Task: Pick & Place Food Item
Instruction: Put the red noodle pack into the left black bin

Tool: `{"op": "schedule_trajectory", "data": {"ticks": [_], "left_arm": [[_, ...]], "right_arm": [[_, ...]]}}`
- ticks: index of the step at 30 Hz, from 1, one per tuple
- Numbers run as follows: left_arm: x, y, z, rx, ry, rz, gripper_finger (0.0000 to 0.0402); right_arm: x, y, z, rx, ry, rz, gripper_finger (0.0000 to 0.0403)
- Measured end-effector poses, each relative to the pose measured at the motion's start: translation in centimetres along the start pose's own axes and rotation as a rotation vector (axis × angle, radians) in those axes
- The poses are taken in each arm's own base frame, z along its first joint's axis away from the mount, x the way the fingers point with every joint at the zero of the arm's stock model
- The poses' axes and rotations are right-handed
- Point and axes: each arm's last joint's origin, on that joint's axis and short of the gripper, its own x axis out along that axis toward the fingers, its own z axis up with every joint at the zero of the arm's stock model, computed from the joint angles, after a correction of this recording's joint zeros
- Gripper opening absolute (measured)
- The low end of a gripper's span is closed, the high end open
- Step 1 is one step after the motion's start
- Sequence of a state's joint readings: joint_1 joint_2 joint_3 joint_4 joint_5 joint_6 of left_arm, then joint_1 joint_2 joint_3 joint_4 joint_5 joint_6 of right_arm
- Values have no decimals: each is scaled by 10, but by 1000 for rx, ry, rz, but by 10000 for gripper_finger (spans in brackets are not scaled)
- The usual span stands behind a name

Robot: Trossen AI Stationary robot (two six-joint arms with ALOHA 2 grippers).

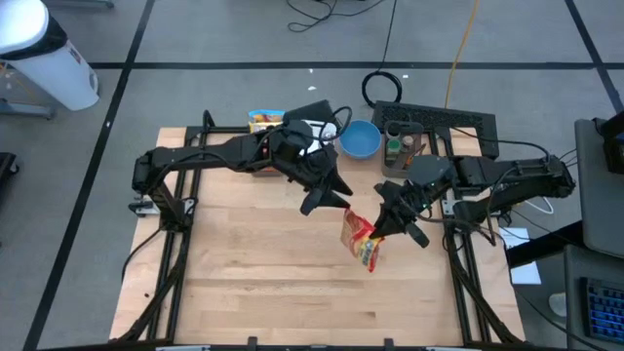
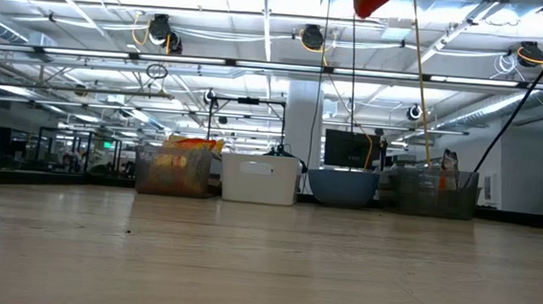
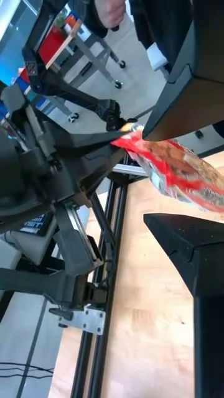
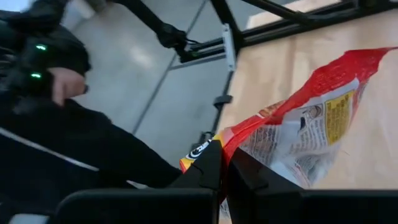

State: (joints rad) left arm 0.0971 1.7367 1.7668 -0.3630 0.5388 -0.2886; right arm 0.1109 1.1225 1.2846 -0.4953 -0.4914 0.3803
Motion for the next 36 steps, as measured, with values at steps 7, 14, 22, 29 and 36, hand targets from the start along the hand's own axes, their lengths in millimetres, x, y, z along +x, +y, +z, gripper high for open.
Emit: {"op": "schedule_trajectory", "data": {"ticks": [7, 14, 22, 29, 36], "left_arm": [[5, -9, -1, 43, -1, -33, 212], [8, -16, -3, 49, 10, -75, 212], [16, -19, -11, 44, 61, -88, 212], [23, -17, -14, 34, 73, -100, 212], [22, -19, -11, 36, 51, -124, 211]], "right_arm": [[8, -1, 5, 9, 5, 100, 0], [15, -10, 6, 28, 31, 116, 0], [10, -13, 16, 7, -45, 152, 0], [11, -17, 18, 16, -47, 153, 0], [15, -19, 18, 17, -41, 152, 0]]}}
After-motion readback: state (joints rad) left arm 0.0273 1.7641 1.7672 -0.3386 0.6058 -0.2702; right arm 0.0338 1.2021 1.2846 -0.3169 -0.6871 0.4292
